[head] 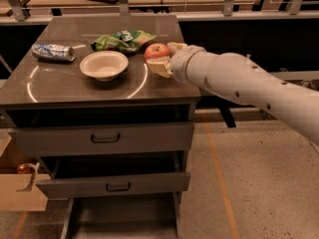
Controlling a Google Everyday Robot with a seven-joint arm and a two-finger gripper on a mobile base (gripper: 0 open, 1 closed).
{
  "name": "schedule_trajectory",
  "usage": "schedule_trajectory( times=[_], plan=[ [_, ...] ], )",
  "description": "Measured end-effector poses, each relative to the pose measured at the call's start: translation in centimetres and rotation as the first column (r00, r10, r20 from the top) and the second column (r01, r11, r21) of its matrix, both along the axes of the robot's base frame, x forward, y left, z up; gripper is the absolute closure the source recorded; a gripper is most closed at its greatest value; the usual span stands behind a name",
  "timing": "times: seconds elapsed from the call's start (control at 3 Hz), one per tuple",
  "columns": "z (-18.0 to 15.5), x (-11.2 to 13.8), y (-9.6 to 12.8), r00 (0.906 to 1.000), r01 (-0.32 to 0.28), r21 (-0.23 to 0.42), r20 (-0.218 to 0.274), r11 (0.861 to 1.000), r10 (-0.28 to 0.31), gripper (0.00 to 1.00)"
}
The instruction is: Place apple into bottom drawer
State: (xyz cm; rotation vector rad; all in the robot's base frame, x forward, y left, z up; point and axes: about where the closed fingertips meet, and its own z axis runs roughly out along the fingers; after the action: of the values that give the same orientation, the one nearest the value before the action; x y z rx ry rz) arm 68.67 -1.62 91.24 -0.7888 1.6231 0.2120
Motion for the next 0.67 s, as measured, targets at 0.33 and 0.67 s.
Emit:
schedule_trajectory(
  times=[0.33,0.67],
  plan=[
    [-0.9,0.5,0.7,1.0,0.003,0.029,-0.008,1.0,-0.002,1.0],
    [-2.0,0.8,1.5,0.9997,0.007,0.071,-0.026,0.997,-0.005,1.0]
  ],
)
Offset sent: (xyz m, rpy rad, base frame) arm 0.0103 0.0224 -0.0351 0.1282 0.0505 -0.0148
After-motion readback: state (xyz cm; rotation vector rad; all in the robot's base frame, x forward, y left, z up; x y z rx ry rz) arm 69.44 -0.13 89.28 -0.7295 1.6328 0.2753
